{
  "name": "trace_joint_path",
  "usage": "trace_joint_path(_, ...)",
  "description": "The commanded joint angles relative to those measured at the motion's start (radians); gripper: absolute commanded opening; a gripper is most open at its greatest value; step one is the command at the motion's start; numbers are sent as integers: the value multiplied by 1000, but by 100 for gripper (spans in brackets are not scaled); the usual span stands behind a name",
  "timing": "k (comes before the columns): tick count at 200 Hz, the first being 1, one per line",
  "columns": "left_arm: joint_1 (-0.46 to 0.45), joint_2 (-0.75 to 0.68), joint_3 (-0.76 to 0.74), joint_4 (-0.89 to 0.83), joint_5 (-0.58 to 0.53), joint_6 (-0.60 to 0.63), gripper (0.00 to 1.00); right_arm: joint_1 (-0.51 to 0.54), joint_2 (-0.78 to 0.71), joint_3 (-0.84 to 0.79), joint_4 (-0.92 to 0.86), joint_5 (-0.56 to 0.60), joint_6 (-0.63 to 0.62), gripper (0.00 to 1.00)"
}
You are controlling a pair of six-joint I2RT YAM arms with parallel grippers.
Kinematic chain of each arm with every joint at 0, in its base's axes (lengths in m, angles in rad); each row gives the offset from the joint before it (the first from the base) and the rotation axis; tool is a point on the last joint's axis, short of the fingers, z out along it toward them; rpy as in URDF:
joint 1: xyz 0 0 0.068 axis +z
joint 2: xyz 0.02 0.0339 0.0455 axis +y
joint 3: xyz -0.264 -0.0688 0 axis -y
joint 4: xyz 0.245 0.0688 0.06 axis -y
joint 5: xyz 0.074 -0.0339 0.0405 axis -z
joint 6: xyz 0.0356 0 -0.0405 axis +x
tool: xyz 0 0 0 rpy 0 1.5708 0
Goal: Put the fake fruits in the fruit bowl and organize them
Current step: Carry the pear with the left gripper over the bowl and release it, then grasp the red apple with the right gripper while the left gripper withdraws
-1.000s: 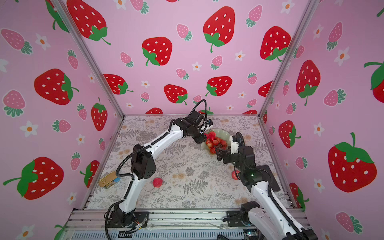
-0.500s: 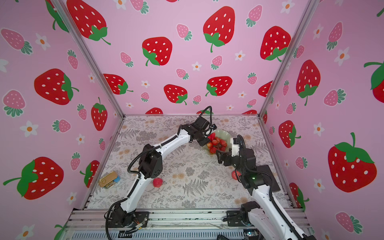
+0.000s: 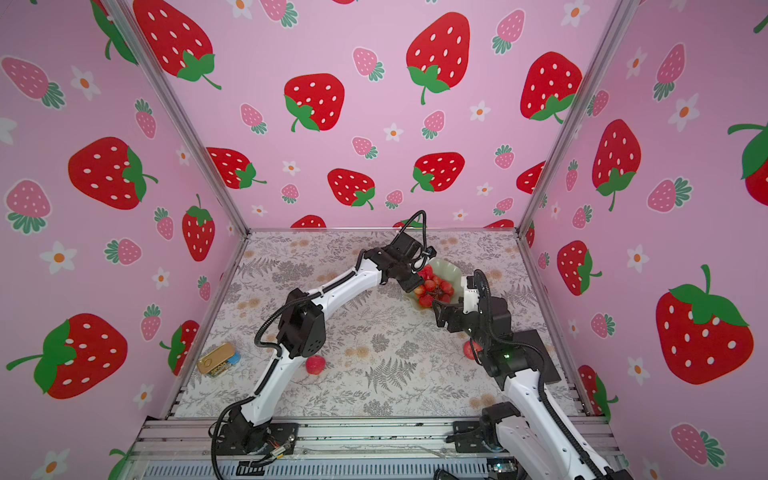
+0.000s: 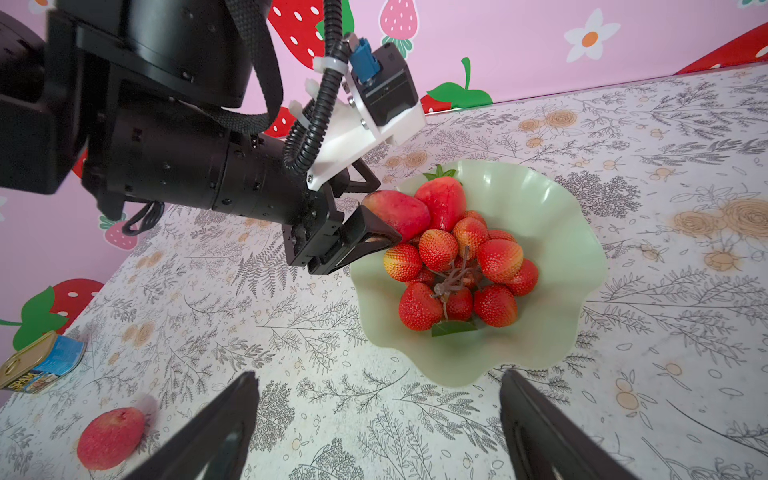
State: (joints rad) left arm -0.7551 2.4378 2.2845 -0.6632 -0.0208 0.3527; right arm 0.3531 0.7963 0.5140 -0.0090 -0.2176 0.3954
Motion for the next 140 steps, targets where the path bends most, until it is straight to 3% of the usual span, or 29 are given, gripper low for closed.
trace_joint_path(1, -6, -35, 25, 17, 25, 24, 70, -6, 4, 6, 0, 9, -4, 92)
trace_joint_path(32, -6, -155, -49, 64, 52, -9, 71, -6, 17, 2, -12, 55, 11, 92)
trace_joint_path(62, 2, -380, -259, 132, 63, -83, 73, -7, 102, 40, -133, 245, 115, 91)
trace_joint_path(89, 3, -644, -592, 145, 91, -173, 78, -6, 250, 104, -311, 370, 174, 87)
trace_joint_path(99, 2, -764, -754, 184, 114, -208, 86, -2, 264, 103, -352, 399, 201, 85)
trace_joint_path(102, 2, -798, -798, 194, 130, -217, 96, 1, 265, 104, -362, 406, 210, 84)
trace_joint_path(105, 3, -834, -845, 206, 144, -224, 100, 4, 265, 103, -373, 415, 218, 84)
trace_joint_path(140, 0, -1157, -1211, 306, 417, -277, 99, 82, 315, 113, -489, 528, 297, 84)
